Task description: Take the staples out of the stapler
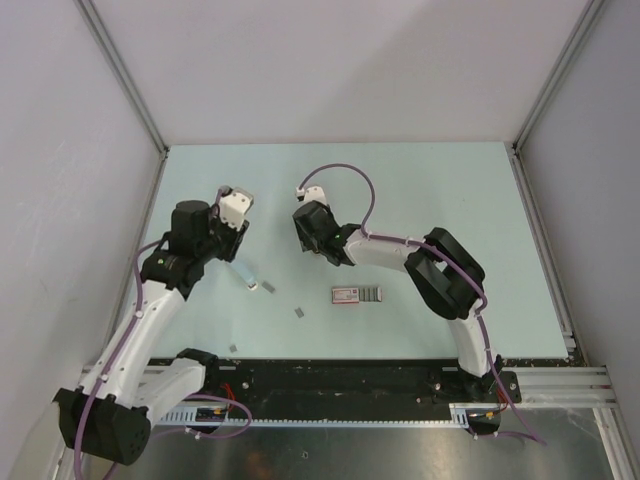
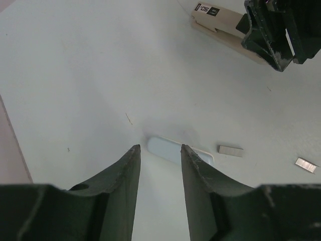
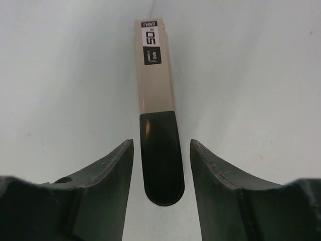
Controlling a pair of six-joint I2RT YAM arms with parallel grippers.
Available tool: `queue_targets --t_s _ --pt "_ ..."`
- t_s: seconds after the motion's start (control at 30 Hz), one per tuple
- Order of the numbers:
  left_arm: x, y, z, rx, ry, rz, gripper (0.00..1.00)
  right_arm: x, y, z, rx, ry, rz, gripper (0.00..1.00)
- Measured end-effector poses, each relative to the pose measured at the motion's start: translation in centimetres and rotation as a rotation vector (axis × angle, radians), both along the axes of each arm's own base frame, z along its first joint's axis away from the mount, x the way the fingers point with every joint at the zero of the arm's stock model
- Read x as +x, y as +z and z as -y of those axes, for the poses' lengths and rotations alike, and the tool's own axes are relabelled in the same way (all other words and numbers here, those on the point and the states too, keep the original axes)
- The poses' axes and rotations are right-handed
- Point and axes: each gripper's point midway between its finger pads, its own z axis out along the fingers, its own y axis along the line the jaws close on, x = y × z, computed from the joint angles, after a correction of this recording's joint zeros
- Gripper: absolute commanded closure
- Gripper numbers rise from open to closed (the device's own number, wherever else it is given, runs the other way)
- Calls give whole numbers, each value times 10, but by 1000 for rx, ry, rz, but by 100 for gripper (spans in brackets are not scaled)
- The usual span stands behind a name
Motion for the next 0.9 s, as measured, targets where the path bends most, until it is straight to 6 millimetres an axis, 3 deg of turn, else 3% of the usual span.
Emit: queue_targets --t_s 0.17,0.27,0.37,0.6,0.7,0.83,0.9 --pt "-8 7 -2 -6 -1 22 55 -10 -7 4 -9 -1 -58 28" --pt "-14 13 -4 -11 2 35 38 -17 -4 10 -15 -11 -87 23" --pt "-19 15 -7 -19 23 33 15 -25 10 17 -10 -18 -95 22" --pt "-28 19 -18 -35 96 21 9 -54 54 49 18 -54 -65 30" --pt "-35 22 -20 -37 97 27 8 -69 43 72 1 -82 -88 33" --pt "-41 27 -22 -30 94 49 8 -92 7 106 -80 -117 -151 36" --pt "-41 25 -23 -25 96 42 7 -100 -3 111 -115 -115 -160 36"
